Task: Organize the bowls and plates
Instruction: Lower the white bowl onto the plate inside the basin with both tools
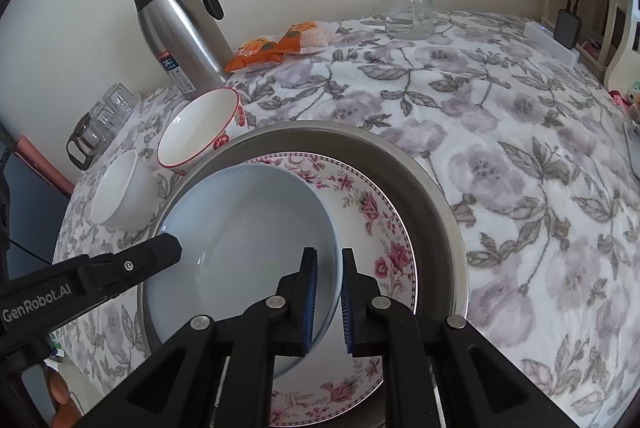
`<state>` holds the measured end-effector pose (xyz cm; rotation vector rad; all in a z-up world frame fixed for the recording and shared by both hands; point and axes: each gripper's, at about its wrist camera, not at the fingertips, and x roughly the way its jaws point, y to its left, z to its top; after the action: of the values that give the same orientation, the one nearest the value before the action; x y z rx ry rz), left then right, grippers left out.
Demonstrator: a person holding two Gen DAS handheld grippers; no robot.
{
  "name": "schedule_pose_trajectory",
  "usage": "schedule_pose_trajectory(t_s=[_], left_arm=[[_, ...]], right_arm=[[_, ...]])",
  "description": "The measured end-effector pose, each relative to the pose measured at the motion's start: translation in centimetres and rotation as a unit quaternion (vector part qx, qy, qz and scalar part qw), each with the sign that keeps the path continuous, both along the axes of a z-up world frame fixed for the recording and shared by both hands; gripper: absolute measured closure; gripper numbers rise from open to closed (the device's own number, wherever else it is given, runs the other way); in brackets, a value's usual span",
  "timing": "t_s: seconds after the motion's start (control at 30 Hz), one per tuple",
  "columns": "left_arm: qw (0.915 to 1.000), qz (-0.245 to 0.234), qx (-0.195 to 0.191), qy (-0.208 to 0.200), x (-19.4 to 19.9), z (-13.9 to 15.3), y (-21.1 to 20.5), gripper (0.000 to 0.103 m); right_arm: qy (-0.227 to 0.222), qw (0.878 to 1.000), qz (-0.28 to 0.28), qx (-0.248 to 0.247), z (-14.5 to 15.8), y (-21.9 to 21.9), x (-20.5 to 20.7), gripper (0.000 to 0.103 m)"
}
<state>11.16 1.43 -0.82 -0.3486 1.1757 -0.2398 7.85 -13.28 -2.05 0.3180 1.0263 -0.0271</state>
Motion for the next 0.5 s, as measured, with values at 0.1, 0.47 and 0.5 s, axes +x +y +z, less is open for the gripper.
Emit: schedule_pose_trajectory(t_s=[0.1, 0.47, 0.5], left_arm=[[1.0000, 0.001, -0.003, 0.001, 0.02, -0.05, 0.05, 0.093], [0.9998, 0.012, -0.011, 0.005, -0.02, 0.05, 0.53, 0.093], [0.9999, 0.012, -0.010, 0.005, -0.03, 0.08, 0.55, 0.093]], right_arm=[[0.000, 1.000, 0.000, 0.000, 0.02, -0.04, 0.02, 0.091], [-0.003, 1.000, -0.002, 0.003, 0.26, -0.27, -0.03, 0.091], [-0.003, 1.000, -0.001, 0.000, 0.36, -0.27, -0.06, 0.091]])
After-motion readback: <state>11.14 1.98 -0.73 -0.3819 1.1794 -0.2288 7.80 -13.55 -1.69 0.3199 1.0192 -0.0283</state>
